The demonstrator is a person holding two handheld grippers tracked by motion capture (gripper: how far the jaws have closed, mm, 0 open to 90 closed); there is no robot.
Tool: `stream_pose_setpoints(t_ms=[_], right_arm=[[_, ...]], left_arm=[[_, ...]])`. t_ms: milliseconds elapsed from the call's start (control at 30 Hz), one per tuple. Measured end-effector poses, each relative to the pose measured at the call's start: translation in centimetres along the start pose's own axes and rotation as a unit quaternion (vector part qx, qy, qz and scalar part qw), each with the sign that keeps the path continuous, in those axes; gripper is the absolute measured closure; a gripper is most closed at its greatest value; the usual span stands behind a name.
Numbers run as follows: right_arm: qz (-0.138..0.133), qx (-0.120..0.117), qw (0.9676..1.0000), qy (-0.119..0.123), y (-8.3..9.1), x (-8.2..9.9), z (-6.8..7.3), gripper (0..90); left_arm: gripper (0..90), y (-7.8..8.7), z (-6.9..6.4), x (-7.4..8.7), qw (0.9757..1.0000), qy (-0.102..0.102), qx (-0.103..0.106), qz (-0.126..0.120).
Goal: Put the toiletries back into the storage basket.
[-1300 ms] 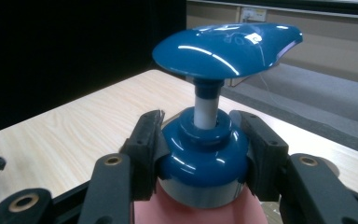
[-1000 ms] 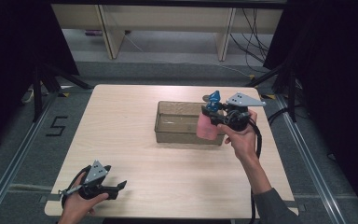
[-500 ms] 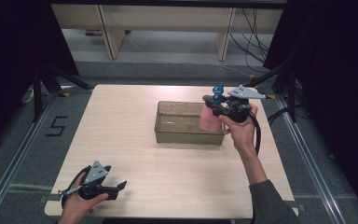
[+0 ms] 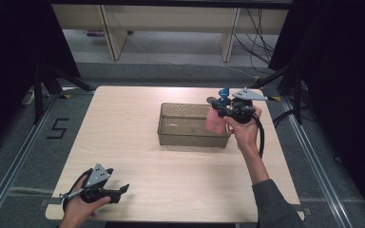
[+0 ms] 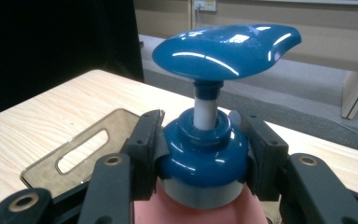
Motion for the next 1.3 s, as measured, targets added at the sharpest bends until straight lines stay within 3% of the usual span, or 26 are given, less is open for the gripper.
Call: stream_pose_setpoints(t_ms=[33, 67, 133, 167, 200, 500, 567, 633, 667, 1033, 1100, 1133, 1167, 1200, 1267, 1300], right_arm=[[-0.003, 0.000, 1.0000, 0.008, -0.3, 0.2, -0.2, 53.5], [0.004, -0.003, 1.0000, -0.004, -0.3, 0.4, -0.1, 53.4], [0.006, -0.004, 0.9999, -0.009, -0.5, 0.6, -0.2, 53.5], [0.001, -0.002, 1.0000, 0.001, -0.6, 0.7, -0.4, 53.4], [0.003, -0.002, 1.0000, -0.002, -0.6, 0.7, -0.4, 53.5], [0.015, -0.003, 0.9999, -0.001, -1.2, 1.6, -0.4, 53.5], [0.011, -0.004, 0.9999, -0.001, -1.3, 1.7, -0.4, 53.5], [0.016, 0.002, 0.9998, 0.009, -1.4, 1.9, -0.6, 53.4], [0.015, 0.001, 0.9999, -0.006, -1.4, 2.0, -0.4, 53.4], [0.023, 0.001, 0.9997, 0.001, -1.8, 2.9, -0.8, 53.4], [0.031, 0.004, 0.9995, 0.001, -1.8, 3.1, -0.8, 53.4], [0.032, -0.004, 0.9995, -0.002, -2.0, 3.2, -0.8, 53.4], [0.033, 0.003, 0.9994, 0.005, -2.0, 3.3, -0.9, 53.5], [0.032, 0.005, 0.9994, -0.011, -2.1, 3.5, -0.8, 53.4], [0.038, 0.000, 0.9993, -0.005, -2.1, 3.5, -0.9, 53.4], [0.040, 0.001, 0.9992, 0.000, -2.1, 3.6, -1.0, 53.4]], left_arm=[[16.2, 0.0, 0.0, 0.0, 1.0000, 0.004, 0.000, -0.002], [16.2, 0.0, 0.3, -0.1, 0.9998, -0.016, -0.007, 0.004], [16.2, 0.1, 0.4, -0.1, 0.9997, -0.023, -0.007, 0.005], [16.2, 0.0, 0.1, 0.0, 1.0000, -0.006, -0.001, 0.002], [16.2, 0.0, 0.1, 0.0, 1.0000, -0.003, -0.001, 0.000], [16.3, 0.1, 0.0, -0.1, 1.0000, -0.008, -0.002, 0.005], [16.3, 0.0, -0.1, -0.1, 1.0000, 0.001, -0.001, -0.002], [16.3, 0.1, 0.1, -0.1, 1.0000, -0.005, -0.001, 0.003], [16.3, 0.1, 0.2, -0.1, 0.9999, -0.011, -0.001, 0.001], [16.4, 0.1, 0.1, -0.1, 1.0000, -0.006, 0.000, 0.003], [16.4, 0.1, 0.2, -0.1, 0.9999, -0.015, -0.001, 0.002], [16.4, 0.1, 0.1, -0.2, 1.0000, -0.008, 0.000, -0.002], [16.4, 0.2, 0.1, -0.1, 0.9999, -0.009, -0.002, 0.004], [16.4, 0.2, 0.2, -0.2, 1.0000, -0.009, -0.003, 0.002], [16.4, 0.2, 0.2, -0.1, 0.9999, -0.010, -0.003, 0.003], [16.4, 0.2, 0.0, -0.1, 1.0000, -0.001, -0.001, -0.003]])
Point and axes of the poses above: each handheld gripper's, and its own axes: y roughly backward along the jaws, x roughly out of its underside, z roughly to its left, the point moved 5 cm from there along -y, roughly forward along the jaws, and after that the axes turned 4 degrees about -x, right-handed, at the moved point
